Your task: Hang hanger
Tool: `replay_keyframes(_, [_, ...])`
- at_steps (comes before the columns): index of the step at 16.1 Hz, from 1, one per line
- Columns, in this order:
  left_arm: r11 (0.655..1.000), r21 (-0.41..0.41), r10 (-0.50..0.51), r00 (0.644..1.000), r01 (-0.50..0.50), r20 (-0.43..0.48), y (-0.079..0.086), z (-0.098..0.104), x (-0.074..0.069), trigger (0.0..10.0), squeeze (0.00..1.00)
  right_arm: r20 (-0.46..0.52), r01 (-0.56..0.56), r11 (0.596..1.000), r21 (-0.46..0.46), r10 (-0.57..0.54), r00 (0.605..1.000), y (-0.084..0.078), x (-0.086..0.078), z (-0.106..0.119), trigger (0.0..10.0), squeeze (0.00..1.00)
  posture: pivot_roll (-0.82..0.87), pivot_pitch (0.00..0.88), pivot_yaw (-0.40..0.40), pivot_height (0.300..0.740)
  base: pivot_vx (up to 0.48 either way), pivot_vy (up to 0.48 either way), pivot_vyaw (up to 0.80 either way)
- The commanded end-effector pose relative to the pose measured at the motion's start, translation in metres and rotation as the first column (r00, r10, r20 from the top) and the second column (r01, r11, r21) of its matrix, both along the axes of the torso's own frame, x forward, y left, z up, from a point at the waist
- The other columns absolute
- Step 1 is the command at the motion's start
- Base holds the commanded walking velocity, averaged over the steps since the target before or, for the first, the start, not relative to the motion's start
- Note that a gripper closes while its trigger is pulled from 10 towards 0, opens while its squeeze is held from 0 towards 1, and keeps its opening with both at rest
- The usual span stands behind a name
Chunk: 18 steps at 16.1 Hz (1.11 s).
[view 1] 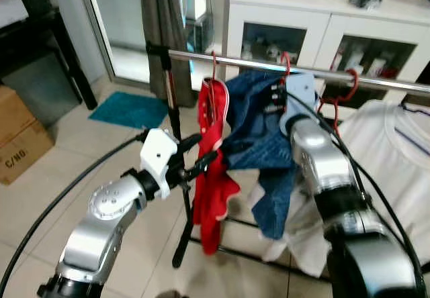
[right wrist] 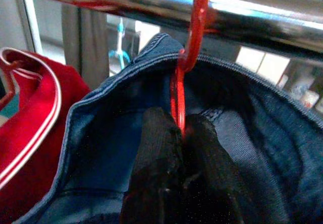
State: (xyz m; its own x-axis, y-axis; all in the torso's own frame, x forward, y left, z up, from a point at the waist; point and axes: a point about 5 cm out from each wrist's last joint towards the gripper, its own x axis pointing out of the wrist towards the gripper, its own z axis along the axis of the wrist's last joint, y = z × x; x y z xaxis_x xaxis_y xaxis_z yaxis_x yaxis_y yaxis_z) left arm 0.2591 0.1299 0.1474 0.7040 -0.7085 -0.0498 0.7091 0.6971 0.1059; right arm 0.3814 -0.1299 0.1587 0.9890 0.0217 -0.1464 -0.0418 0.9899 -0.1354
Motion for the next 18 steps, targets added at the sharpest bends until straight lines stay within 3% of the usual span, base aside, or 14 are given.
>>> replay_keyframes(1, [1.000,0.007,-0.018,1.000,0.018,0.017,-0.001,0.006,0.000,10.0,0.00,0.015,0.008,1.000,-0.008,-0.008,1.000,0.000,0.006,0.007,10.0,0.00,0.04,0.000,0.008,0.740,0.000,0.000,0.00])
replay_keyframes(4, [0.999,-0.003,-0.036,0.999,0.036,0.012,-0.003,0.007,-0.003,10.0,0.00,-0.141,-0.015,0.997,-0.077,0.004,0.990,0.006,0.009,-0.014,10.0,0.00,0.04,0.000,0.008,0.740,0.000,0.000,0.00])
replay_keyframes(6, [0.999,-0.015,-0.030,0.999,0.031,0.011,-0.002,0.007,-0.003,10.0,0.00,-0.187,-0.039,0.997,-0.069,0.026,0.982,0.009,0.007,-0.024,10.0,0.00,0.04,0.000,0.008,0.740,0.000,0.000,0.00])
replay_keyframes(7, [0.999,-0.050,0.003,1.000,-0.002,0.010,0.000,0.008,-0.002,10.0,0.00,-0.154,-0.040,0.999,-0.017,0.037,0.987,0.007,0.005,-0.024,10.0,0.95,0.05,0.000,0.003,0.740,0.000,0.000,0.00])
replay_keyframes(8, [0.998,-0.058,0.024,1.000,-0.024,0.005,0.001,0.008,-0.001,10.0,0.00,-0.128,-0.043,0.999,-0.001,0.043,0.991,0.007,0.005,-0.022,10.0,1.00,0.05,0.000,0.003,0.740,0.000,0.000,0.00])
replay_keyframes(9, [0.991,-0.077,0.105,0.994,-0.106,-0.010,0.007,0.003,0.001,10.0,0.00,0.003,-0.095,0.995,0.014,0.095,0.995,0.005,0.001,-0.010,10.0,1.00,0.05,0.000,0.007,0.740,0.000,0.000,0.00])
replay_keyframes(10, [0.988,-0.081,0.130,0.991,-0.131,-0.011,0.008,0.002,0.002,10.0,0.00,0.053,-0.120,0.993,-0.005,0.120,0.991,0.004,-0.002,-0.006,10.0,1.00,0.05,0.000,0.007,0.740,0.000,0.000,0.00])
replay_keyframes(12, [0.984,-0.035,0.175,0.985,-0.175,0.005,0.012,-0.008,0.003,10.0,0.00,0.156,-0.218,0.974,0.061,0.206,0.966,0.007,-0.019,0.006,10.0,1.00,0.04,0.000,0.014,0.740,0.000,0.000,0.00])
replay_keyframes(14, [0.982,-0.039,0.184,0.983,-0.184,0.002,0.010,-0.010,0.003,10.0,0.00,0.211,-0.231,0.971,0.066,0.213,0.954,0.004,-0.032,0.012,10.0,1.00,0.04,0.000,0.017,0.740,0.000,0.000,0.00])
replay_keyframes(16, [0.982,-0.050,0.183,0.983,-0.182,0.004,0.005,-0.010,0.004,10.0,0.00,0.274,-0.277,0.955,0.101,0.241,0.931,0.000,-0.055,0.020,10.0,1.00,0.03,0.000,0.022,0.740,0.000,0.000,0.00])
replay_keyframes(18, [0.982,-0.051,0.184,0.983,-0.183,0.010,0.004,-0.010,0.005,10.0,0.00,0.316,-0.278,0.956,0.088,0.238,0.918,-0.002,-0.065,0.028,10.0,1.00,0.03,0.000,0.026,0.740,0.000,0.000,0.00])
